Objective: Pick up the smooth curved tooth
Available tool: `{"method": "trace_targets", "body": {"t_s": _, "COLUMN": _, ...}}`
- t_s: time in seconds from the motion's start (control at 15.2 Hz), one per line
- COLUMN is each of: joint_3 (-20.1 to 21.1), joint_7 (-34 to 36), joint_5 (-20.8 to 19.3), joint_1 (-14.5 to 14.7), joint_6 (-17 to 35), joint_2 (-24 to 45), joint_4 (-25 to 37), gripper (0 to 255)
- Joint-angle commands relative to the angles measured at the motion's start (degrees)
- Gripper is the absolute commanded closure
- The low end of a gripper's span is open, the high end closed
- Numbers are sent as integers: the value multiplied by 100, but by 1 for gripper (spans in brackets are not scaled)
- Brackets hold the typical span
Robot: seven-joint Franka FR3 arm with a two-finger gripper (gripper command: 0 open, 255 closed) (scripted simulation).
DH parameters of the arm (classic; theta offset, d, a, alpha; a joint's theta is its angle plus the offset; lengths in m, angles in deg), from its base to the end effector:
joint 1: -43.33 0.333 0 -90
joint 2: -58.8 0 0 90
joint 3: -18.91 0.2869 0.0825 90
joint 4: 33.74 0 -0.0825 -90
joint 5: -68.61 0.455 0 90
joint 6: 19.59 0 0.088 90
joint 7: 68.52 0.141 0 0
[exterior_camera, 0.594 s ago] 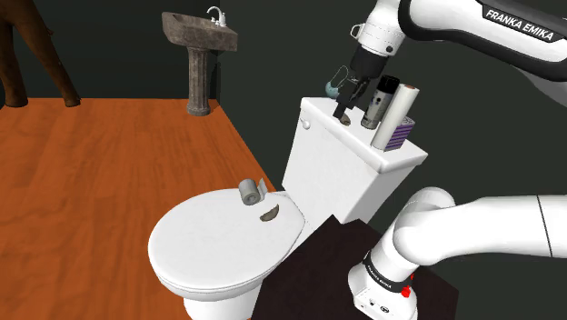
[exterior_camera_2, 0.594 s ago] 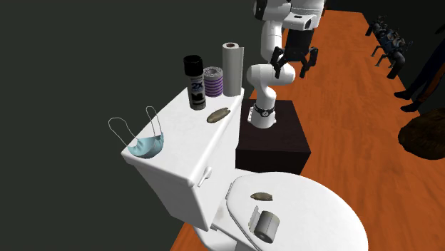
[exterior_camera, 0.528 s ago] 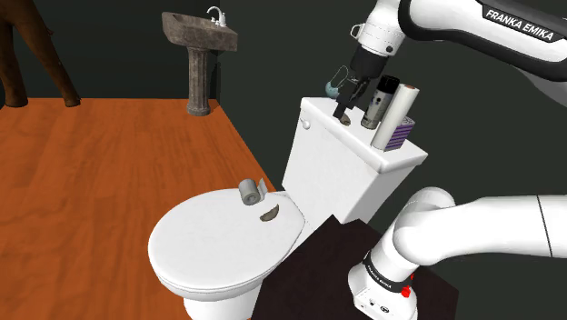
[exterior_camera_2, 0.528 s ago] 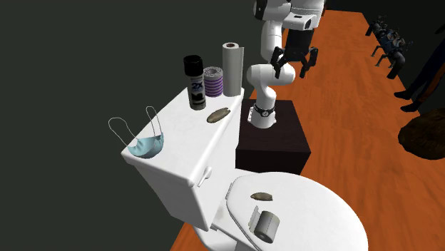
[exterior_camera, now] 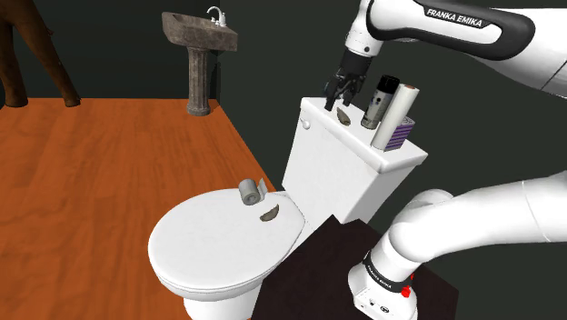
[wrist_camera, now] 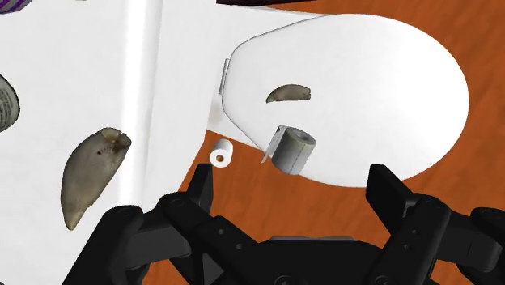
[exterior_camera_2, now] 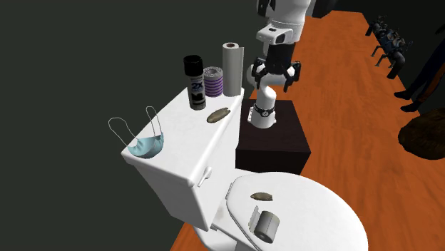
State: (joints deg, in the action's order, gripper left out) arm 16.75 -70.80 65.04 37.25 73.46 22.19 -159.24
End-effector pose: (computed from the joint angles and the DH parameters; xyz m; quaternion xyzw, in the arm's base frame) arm 0.4405 -0.0744 0.5694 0.9980 -0.0481 0.0342 0.0230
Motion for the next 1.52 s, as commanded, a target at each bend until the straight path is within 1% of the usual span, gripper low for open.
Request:
{"method": "trace_targets", "body": {"t_s": 0.0, "joint_3": -127, "joint_7": 152, "joint_5": -83, "joint_1": -180, "joint_6": 126, "joint_2": 322, "joint_4": 140, "gripper": 0}}
{"method": "trace_targets", "body": {"t_s": 0.4, "joint_3": -459, "joint_7": 659, "joint_5": -249, "joint_1": -644, "joint_6": 360, "joint_2": 1207, "joint_4": 619, "gripper": 0}}
{"method": "trace_targets", "body": {"t_s": 0.86, "joint_3": -900, "joint_7": 1210, "joint_5": -351, "joint_1": -1140, "joint_6": 505, "joint_2": 2155, "joint_4": 1225, "gripper": 0}}
{"method": "trace_targets", "body": {"t_s": 0.92, "joint_3": -916, "joint_7": 1227, "joint_5": -353, "joint_1": -1156, "joint_6": 507, "joint_2": 2184, "joint_4": 1245, "gripper": 0}}
{"method": "trace_targets", "body": {"t_s": 1.39, "joint_3": -939, "joint_7": 1270, "joint_5": -375, "joint_1": -1167, "joint_6": 1089, "joint_2": 2177, "joint_4": 656, "gripper": 0}}
{"method": "trace_targets", "body": {"t_s": 1.45, "joint_3": -939, "joint_7": 1270, "joint_5": -375, "joint_1": -1167, "joint_6": 1089, "joint_2": 2176, "joint_4": 655, "gripper": 0}}
